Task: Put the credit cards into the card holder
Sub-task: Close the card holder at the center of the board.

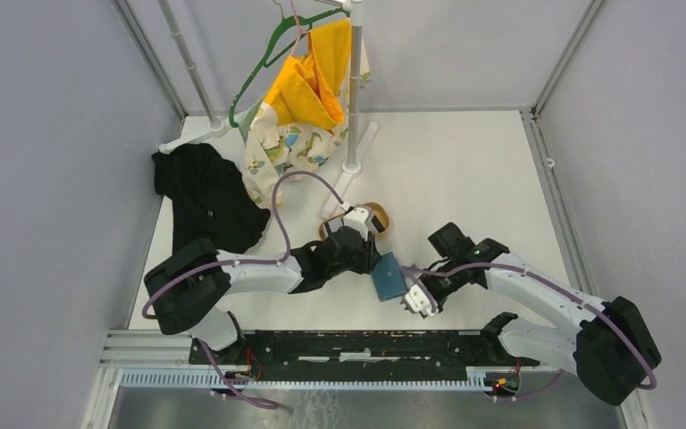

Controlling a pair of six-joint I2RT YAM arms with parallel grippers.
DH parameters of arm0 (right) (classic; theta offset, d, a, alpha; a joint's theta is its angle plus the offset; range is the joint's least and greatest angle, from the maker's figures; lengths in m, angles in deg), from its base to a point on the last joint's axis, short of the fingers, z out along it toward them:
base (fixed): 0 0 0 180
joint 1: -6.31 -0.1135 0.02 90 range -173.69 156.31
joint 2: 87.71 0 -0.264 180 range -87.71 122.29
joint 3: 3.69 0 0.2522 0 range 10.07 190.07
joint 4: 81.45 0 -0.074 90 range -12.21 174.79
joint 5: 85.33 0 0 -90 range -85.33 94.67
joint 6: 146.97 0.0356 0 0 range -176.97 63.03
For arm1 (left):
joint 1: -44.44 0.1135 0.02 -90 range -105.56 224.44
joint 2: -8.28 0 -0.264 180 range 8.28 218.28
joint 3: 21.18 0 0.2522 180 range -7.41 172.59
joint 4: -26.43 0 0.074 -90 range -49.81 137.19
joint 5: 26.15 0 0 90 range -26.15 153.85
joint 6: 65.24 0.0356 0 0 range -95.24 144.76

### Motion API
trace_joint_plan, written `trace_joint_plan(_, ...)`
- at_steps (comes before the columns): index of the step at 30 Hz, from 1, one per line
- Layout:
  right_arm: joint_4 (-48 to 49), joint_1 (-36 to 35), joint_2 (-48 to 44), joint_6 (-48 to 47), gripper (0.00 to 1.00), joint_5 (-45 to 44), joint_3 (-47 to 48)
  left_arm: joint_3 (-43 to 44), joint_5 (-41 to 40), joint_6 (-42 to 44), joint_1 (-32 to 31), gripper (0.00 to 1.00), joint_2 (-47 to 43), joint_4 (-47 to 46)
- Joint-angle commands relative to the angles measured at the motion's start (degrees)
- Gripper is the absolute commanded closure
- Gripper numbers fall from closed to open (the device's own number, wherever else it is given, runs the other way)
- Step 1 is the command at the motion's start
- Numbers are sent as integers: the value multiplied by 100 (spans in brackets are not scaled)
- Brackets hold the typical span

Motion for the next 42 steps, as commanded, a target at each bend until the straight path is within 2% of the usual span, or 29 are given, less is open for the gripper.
trace_joint_plan(1, 499, -788, 249, -125, 77, -289, -54, 418, 438, 271, 191, 61, 381, 252)
trace_joint_plan(5, 1067, -1129, 353, 467, 77, -710, -48, 771, 664, 362, 241, 57, 678, 543)
trace_joint_plan(12, 1838, -1168, 278, 1413, 72, -1800, -292, 1101, 1108, 481, 311, 55, 1081, 827)
trace_joint_plan(17, 1816, -1170, 540, 1596, 72, -2332, -255, 1101, 1244, 402, 316, 55, 1138, 880)
trace_joint_plan(25, 1922, -1006, 377, 1718, 73, -3017, -387, 606, 1604, -6, 310, 56, 975, 456)
trace_joint_plan(32, 1840, -479, 170, 1702, 72, -2851, -380, 273, 1599, -365, 46, 56, 801, 77)
trace_joint_plan(37, 1440, 2, -111, 1580, 69, -2125, -181, 81, 934, -598, -153, 56, 427, 47)
trace_joint_plan(42, 1130, 440, -392, 1618, 61, -1416, 52, -311, 328, -703, -214, 56, -252, 8)
